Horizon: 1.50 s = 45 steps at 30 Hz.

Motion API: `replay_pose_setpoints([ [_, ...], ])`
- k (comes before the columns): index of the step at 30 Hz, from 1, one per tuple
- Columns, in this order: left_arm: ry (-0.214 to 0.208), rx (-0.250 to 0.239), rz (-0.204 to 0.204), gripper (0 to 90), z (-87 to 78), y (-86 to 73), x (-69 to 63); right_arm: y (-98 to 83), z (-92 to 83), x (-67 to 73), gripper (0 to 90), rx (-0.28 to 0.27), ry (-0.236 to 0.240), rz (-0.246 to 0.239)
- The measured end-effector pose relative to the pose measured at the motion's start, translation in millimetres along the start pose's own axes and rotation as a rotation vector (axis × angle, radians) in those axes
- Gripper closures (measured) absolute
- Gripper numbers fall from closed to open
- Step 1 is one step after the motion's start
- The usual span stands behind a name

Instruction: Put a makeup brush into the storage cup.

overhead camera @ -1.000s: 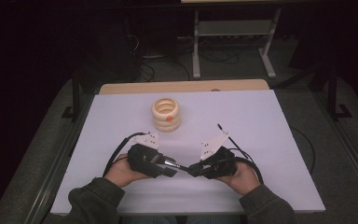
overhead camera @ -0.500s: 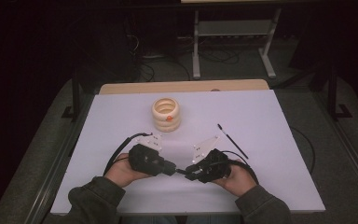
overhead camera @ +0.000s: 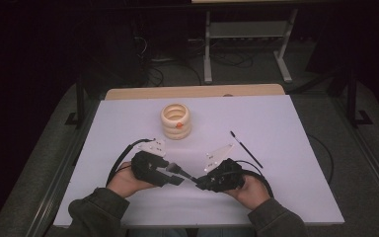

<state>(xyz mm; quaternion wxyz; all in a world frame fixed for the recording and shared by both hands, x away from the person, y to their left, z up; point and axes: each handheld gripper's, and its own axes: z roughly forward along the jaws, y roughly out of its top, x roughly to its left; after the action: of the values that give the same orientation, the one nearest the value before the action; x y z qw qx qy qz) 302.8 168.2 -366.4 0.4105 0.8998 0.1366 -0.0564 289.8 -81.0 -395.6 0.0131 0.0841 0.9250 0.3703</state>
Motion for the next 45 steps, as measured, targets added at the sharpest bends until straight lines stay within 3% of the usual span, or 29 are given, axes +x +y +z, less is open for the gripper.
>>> replay_pose_setpoints([
  [2,0.002,-0.017,-0.011,57.7,-1.5,-1.2,1.8,-1.3,-2.3,-1.0,78.7,-0.022,-0.007,0.011],
  [4,0.004,-0.026,-0.012,59.0,-0.5,0.0,2.3,-0.8,-5.4,-1.8,78.7,-0.067,-0.002,0.068],
  [6,-0.002,-0.041,-0.020,59.7,1.9,2.3,1.8,0.9,-5.1,-1.9,78.6,-0.094,-0.001,0.085],
  [13,0.017,-0.073,-0.034,65.6,9.0,9.7,1.4,5.5,1.5,-2.6,78.6,-0.159,-0.006,0.133],
  [17,0.021,-0.097,-0.058,70.8,9.4,10.6,3.5,5.1,5.2,-3.7,78.6,-0.176,-0.006,0.136],
  [23,-0.020,-0.090,-0.072,77.7,11.2,10.9,8.5,4.3,9.0,-3.5,78.3,-0.172,-0.011,0.141],
  [25,-0.015,-0.080,-0.065,78.2,13.1,12.1,8.3,3.6,10.9,-4.2,77.9,-0.164,-0.018,0.123],
  [27,-0.010,-0.071,-0.057,78.3,14.8,13.8,7.4,2.3,11.5,-4.5,76.9,-0.166,-0.007,0.140],
  [29,0.005,-0.059,-0.051,78.4,15.4,16.2,7.0,1.2,11.2,-6.2,69.2,-0.166,-0.006,0.149],
  [32,0.021,-0.041,-0.058,78.4,15.0,19.3,7.8,-1.4,9.4,-9.5,64.6,-0.157,-0.008,0.162],
  [45,0.088,-0.022,-0.067,78.4,9.2,22.0,19.8,-23.1,-11.2,-22.5,51.1,-0.175,-0.046,0.241],
])
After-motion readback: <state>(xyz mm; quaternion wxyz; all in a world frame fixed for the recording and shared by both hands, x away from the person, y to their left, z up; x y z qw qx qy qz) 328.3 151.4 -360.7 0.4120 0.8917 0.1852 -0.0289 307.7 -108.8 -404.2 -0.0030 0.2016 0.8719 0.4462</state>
